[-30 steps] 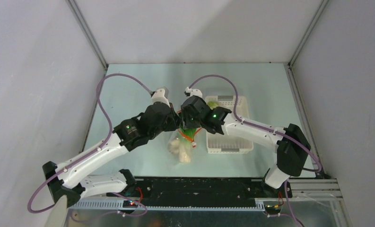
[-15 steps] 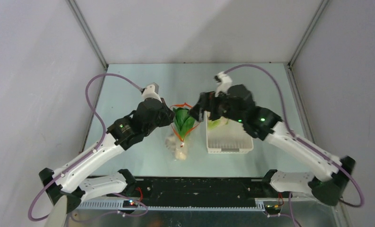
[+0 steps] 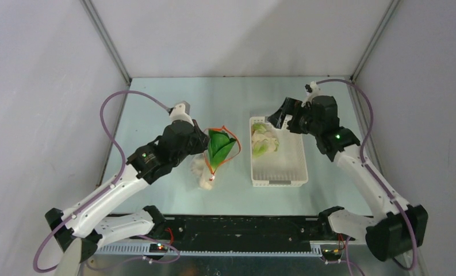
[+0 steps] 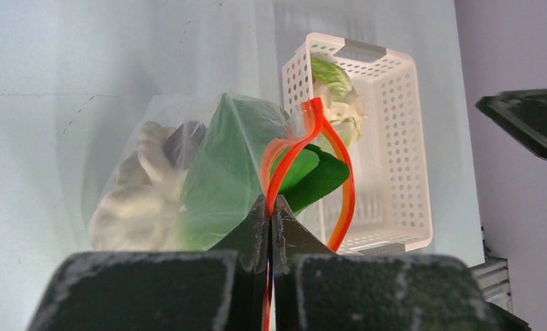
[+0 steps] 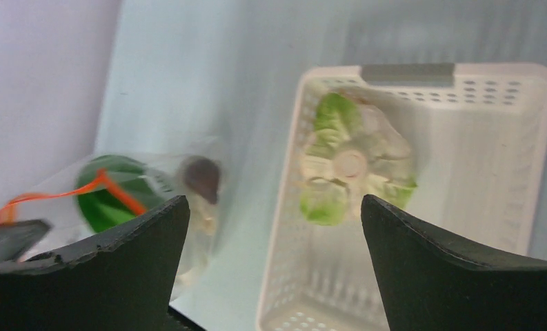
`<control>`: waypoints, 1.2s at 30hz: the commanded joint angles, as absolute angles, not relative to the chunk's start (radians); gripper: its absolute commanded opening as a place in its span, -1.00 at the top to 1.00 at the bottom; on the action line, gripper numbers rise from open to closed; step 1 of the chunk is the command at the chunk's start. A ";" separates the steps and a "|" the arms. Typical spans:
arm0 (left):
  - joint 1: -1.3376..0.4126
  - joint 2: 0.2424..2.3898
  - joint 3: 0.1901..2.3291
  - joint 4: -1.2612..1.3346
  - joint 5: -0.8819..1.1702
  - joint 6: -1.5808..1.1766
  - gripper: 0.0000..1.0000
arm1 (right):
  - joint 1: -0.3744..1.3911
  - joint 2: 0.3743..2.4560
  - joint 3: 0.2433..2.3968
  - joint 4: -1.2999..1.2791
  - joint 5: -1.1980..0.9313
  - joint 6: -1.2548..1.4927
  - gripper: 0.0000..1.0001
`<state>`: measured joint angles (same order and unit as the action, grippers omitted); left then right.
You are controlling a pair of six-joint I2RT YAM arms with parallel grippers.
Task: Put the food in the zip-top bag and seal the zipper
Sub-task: Pick up the fake vegetable from the bin.
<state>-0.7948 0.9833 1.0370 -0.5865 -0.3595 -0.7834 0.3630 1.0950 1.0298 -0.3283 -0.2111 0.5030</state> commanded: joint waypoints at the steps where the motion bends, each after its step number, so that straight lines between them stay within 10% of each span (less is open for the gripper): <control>1: -0.784 0.964 1.035 -0.543 -0.373 -0.764 0.99 | 0.342 1.207 1.030 -0.342 -0.171 0.421 -0.99; 36: -0.715 1.079 1.068 -0.527 -0.317 -0.741 1.00 | 0.452 1.632 1.091 -0.268 -0.364 -0.576 -0.99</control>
